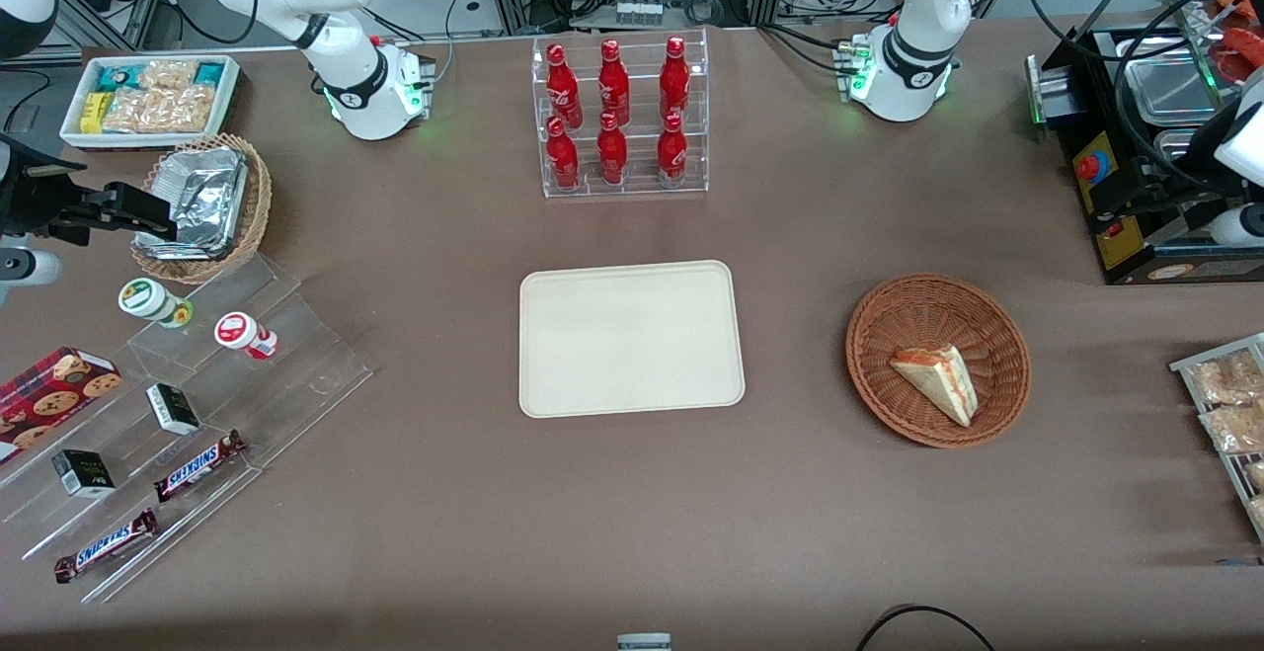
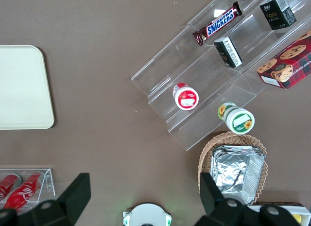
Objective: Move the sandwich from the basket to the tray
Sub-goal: 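Move the left gripper over the wicker basket toward the sandwich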
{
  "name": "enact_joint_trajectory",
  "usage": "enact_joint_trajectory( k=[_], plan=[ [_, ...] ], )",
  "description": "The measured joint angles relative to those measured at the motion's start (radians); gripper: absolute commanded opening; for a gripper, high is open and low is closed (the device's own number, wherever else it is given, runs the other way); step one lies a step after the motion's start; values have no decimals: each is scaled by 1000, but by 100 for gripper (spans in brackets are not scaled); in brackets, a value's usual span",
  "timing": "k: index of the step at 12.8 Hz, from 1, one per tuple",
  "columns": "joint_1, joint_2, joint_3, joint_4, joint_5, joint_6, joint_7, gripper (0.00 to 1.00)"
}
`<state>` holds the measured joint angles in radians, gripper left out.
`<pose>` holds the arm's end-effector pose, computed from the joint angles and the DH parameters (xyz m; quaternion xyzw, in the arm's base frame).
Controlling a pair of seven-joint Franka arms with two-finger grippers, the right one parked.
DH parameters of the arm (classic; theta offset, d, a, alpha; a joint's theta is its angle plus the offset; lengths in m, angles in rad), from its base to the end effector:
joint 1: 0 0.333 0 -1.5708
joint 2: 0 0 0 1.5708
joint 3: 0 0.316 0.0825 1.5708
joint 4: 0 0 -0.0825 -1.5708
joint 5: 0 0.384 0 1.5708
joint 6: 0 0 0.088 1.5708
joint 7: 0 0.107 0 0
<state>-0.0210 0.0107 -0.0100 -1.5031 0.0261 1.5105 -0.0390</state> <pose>0.5520 -0.0142 0.6451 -0.9999 -0.0048 0.0012 0.0130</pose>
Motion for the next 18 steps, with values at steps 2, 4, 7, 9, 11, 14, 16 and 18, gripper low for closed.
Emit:
enact_joint_trajectory(
  k=[2, 4, 7, 9, 11, 14, 16, 18],
  plan=[
    [0, 1, 0, -3, 0, -1, 0, 100],
    [0, 13, 0, -11, 0, -1, 0, 100],
    [0, 68, 5, -20, 0, 19, 0, 100],
    [0, 109, 9, -45, 0, 66, -19, 100],
    [2, 125, 14, -99, 0, 127, -66, 100],
    [32, 127, 23, -183, 1, 217, -154, 100],
    [52, 129, 26, -249, 1, 311, -241, 100],
    [49, 135, 23, -304, 1, 392, -351, 100]
  ],
)
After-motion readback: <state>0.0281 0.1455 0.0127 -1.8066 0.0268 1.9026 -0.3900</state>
